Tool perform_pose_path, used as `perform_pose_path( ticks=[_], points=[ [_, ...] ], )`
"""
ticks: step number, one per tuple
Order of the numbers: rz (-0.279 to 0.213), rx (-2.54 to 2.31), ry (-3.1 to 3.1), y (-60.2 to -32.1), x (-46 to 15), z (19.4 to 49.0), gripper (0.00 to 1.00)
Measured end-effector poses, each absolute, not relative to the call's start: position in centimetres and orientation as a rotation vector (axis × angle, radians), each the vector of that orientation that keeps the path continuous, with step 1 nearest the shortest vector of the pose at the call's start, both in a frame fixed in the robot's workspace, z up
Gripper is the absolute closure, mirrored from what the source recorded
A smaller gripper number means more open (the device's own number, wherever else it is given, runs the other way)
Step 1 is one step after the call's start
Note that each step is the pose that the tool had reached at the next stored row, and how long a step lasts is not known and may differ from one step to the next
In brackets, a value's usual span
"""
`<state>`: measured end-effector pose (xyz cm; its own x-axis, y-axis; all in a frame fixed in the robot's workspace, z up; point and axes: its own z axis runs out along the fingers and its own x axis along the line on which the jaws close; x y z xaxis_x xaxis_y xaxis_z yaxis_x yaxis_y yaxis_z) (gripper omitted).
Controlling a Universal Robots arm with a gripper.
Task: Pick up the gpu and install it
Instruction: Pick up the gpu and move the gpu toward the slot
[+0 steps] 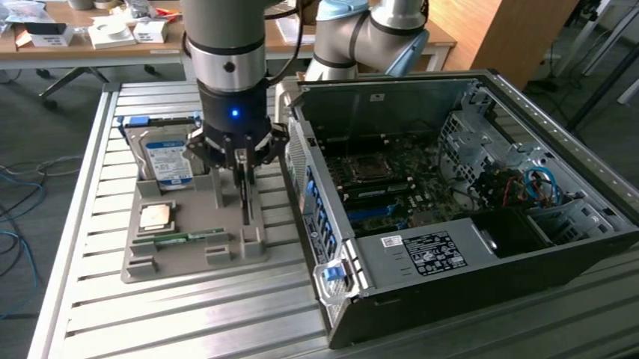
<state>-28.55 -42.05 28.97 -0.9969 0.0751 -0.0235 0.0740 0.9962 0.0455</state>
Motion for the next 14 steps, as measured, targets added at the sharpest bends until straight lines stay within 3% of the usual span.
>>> perform_pose_path(
  ticks=[14],
  points=[
    [0.070,0.076,3.114,-42.0,-28.5,32.1,0.74]
  ],
)
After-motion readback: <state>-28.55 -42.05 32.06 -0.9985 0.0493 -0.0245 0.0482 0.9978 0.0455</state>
